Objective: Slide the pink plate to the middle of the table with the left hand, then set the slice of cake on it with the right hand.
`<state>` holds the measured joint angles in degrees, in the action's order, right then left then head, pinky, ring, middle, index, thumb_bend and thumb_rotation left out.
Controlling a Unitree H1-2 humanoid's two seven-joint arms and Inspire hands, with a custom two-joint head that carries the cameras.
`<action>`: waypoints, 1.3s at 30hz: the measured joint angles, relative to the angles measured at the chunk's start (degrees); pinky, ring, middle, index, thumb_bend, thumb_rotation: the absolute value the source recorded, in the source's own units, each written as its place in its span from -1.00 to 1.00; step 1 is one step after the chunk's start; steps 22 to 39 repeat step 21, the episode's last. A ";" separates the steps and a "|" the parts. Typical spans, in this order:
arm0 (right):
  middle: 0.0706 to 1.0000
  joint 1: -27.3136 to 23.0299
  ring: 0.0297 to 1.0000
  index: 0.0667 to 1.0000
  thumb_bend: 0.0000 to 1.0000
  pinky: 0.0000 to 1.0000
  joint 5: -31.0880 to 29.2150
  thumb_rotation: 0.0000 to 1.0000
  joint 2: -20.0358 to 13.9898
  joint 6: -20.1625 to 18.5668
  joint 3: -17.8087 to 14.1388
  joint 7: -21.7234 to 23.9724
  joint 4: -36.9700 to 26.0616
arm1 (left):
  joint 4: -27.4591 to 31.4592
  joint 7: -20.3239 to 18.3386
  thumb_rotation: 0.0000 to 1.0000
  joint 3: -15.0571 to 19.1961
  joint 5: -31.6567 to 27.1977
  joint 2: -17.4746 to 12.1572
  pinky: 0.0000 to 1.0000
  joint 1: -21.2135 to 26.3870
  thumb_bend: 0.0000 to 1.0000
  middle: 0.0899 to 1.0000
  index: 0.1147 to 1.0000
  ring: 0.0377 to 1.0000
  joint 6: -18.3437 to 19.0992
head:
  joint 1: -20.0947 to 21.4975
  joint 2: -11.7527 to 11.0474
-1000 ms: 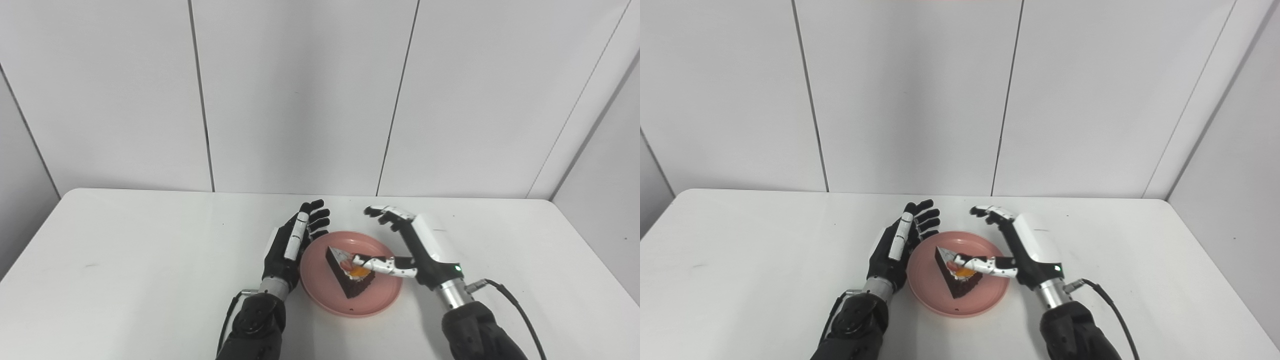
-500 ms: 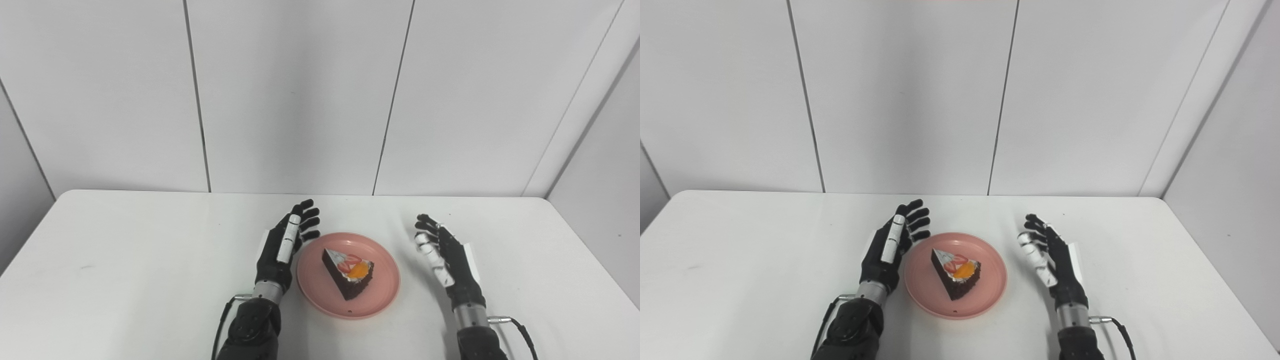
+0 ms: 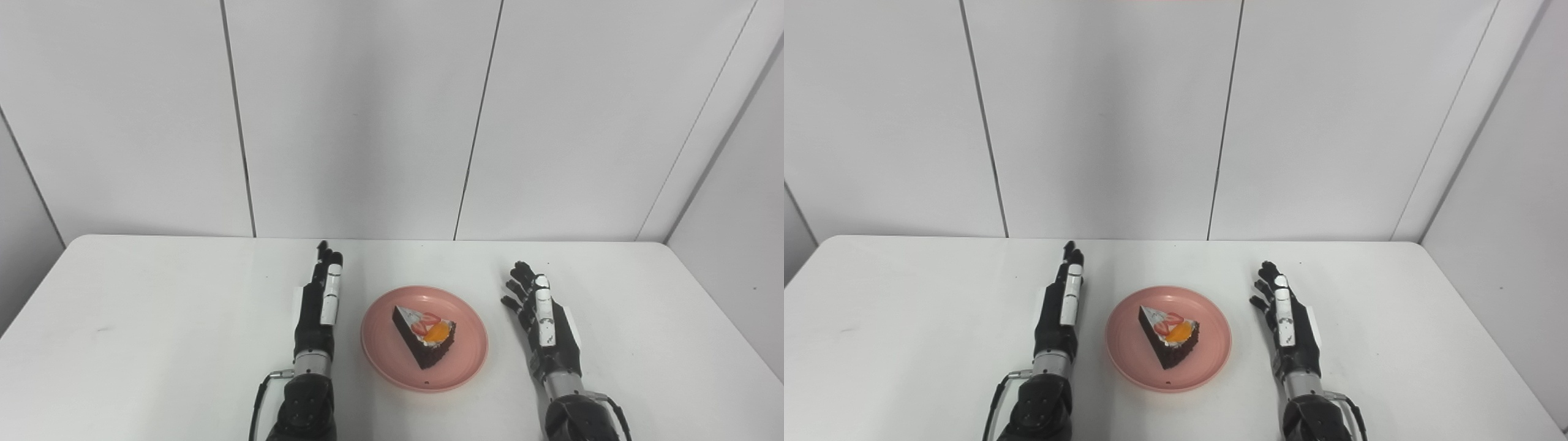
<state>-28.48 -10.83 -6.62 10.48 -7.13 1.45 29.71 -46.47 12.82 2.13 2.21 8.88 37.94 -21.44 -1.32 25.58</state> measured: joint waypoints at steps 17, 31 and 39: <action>0.88 0.17 0.89 0.83 0.71 0.89 0.80 1.00 0.80 -0.63 -0.07 -0.60 -0.54 | 2.09 -0.35 0.99 -0.78 -0.08 -0.18 1.00 -0.97 0.32 1.00 1.00 1.00 3.11 | 0.79 0.18; 0.89 0.17 0.91 0.83 0.73 0.91 0.65 1.00 0.77 -0.59 0.08 -0.16 -0.44 | 2.08 -0.36 1.00 -0.78 -0.08 -0.18 1.00 -0.97 0.33 1.00 1.00 1.00 3.24 | 0.71 0.09; 0.89 0.17 0.91 0.83 0.73 0.91 0.65 1.00 0.77 -0.59 0.08 -0.16 -0.44 | 2.08 -0.36 1.00 -0.78 -0.08 -0.18 1.00 -0.97 0.33 1.00 1.00 1.00 3.24 | 0.71 0.09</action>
